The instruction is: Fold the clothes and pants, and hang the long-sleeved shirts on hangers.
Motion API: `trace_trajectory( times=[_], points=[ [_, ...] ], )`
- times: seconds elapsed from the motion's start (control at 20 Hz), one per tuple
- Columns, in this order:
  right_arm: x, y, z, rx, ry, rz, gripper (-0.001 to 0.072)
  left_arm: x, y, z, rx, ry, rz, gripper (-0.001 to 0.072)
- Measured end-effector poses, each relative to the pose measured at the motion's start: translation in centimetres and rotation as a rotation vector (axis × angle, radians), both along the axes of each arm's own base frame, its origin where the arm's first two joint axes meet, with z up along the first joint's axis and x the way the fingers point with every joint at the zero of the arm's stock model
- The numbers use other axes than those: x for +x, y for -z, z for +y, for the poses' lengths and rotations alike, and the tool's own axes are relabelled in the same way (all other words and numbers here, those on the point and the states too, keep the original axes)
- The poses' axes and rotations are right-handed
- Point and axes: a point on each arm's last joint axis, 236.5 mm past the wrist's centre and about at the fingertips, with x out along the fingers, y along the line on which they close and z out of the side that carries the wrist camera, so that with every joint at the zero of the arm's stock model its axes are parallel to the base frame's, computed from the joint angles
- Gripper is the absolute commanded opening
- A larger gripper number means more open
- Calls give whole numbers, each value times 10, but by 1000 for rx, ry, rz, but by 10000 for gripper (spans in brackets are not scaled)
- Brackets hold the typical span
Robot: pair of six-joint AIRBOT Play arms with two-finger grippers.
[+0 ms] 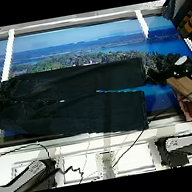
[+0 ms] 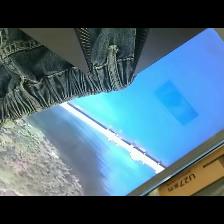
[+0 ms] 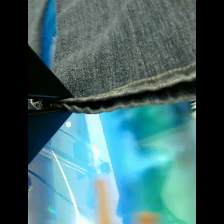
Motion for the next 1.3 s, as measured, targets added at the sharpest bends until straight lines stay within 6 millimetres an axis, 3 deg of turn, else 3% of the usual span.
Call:
trace_trajectory(
  times=[0.15,0.2,0.25,0.3,0.35,0.4,0.45,0.5,0.55,0.7,0.85,0.95,1.1,1.3],
  points=[
    [-18,-7,5,-12,15,-13,25,1,3,2,3,0,4,323],
    [-20,-9,5,-18,22,-23,80,1,3,2,2,0,4,322],
    [-20,-11,5,-23,32,-34,332,1,4,2,3,0,3,323],
    [-21,-12,4,-28,34,-39,634,1,4,2,3,0,4,322],
    [-22,-13,4,-30,37,-42,667,1,4,2,3,0,4,323],
    [-21,-14,4,-32,40,-49,494,1,4,2,4,0,6,322],
    [-22,-15,5,-32,41,-50,243,1,3,2,5,0,6,321],
    [-22,-17,4,-34,41,-55,54,0,0,2,11,0,1,304],
    [-21,-21,4,-36,41,-64,26,0,-5,2,18,0,-6,267],
    [-9,-53,1,-63,34,-148,26,-4,-32,-2,57,0,-41,41],
    [-4,-107,-4,-130,11,-285,26,-15,-67,-12,97,0,-76,40],
    [-14,-144,-1,-173,-21,-356,26,-33,-72,-20,69,-15,-49,40],
    [-43,-183,11,-211,-89,-417,26,-64,-48,-34,-110,-93,3,39],
    [-81,-214,27,-249,-162,-476,26,-67,-1,-69,-440,-83,10,40]
  ],
)
